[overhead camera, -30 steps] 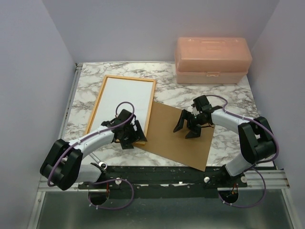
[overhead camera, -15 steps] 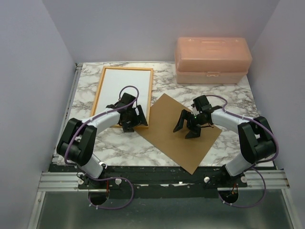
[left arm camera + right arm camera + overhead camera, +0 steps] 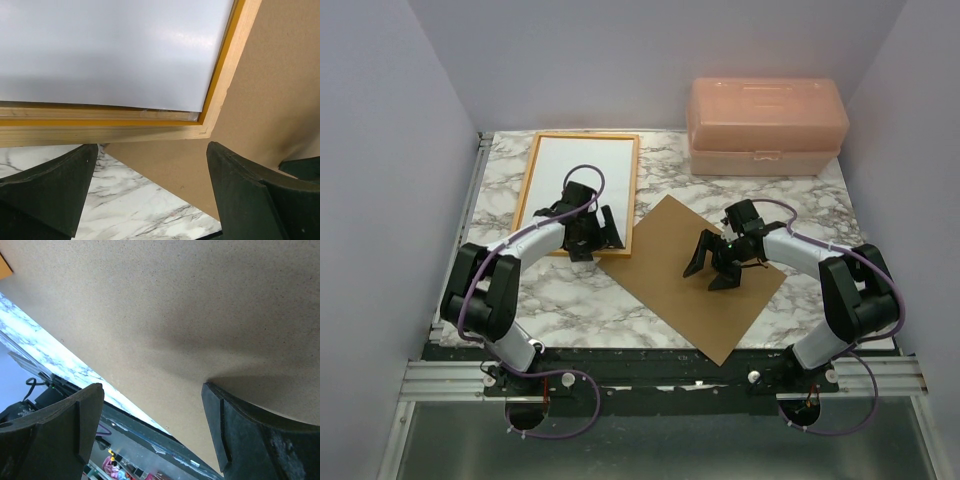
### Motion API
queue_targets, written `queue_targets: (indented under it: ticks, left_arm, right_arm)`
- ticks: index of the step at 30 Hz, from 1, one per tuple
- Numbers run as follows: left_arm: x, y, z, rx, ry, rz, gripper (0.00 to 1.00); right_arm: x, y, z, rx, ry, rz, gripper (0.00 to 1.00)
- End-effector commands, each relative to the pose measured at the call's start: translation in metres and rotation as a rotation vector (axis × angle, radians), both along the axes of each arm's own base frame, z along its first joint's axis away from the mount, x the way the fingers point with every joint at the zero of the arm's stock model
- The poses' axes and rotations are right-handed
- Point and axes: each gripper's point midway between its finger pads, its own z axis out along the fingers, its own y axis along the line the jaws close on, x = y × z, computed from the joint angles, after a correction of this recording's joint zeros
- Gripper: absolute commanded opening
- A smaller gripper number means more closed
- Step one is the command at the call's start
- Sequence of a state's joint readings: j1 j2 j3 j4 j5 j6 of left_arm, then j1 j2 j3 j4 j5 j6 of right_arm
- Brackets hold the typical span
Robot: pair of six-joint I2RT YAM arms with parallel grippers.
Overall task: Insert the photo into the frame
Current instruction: Move the photo frame to the center of the board, then pick up the photo frame item at the center of the board.
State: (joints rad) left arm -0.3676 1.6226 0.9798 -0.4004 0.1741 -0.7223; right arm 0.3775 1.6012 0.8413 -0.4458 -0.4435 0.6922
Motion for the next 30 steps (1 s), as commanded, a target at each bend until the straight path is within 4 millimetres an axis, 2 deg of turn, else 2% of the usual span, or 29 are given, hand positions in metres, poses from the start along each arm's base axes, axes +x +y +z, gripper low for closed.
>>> queue_targets:
  ticks: [1, 5, 10, 17, 24, 30]
  left_arm:
    - [0.024, 0.019, 0.007, 0.014, -0.056, 0.013, 0.93]
    - [0.031, 0.016, -0.003, -0.001, -0.034, -0.007, 0.93]
    - [0.021, -0.003, -0.007, -0.097, -0.016, -0.052, 0.90]
    - [-0.016, -0.041, -0.015, -0.199, 0.028, -0.138, 0.88]
    - [-0.063, -0.082, -0.032, -0.259, 0.099, -0.198, 0.87]
    - [-0.083, -0.096, -0.029, -0.312, 0.110, -0.186, 0.87]
  right_arm:
    - [-0.030, -0.031, -0.039, -0.164, 0.104, -0.009, 0.88]
    - [-0.034, -0.034, -0.040, -0.173, 0.113, -0.007, 0.88]
    - [-0.034, -0.035, -0.034, -0.171, 0.111, -0.008, 0.88]
    - [-0.019, -0.035, -0.005, -0.171, 0.044, -0.015, 0.89]
    - [-0.011, -0.045, 0.005, -0.198, 0.028, -0.043, 0.89]
    - [-0.003, -0.061, 0.017, -0.238, -0.016, -0.107, 0.92]
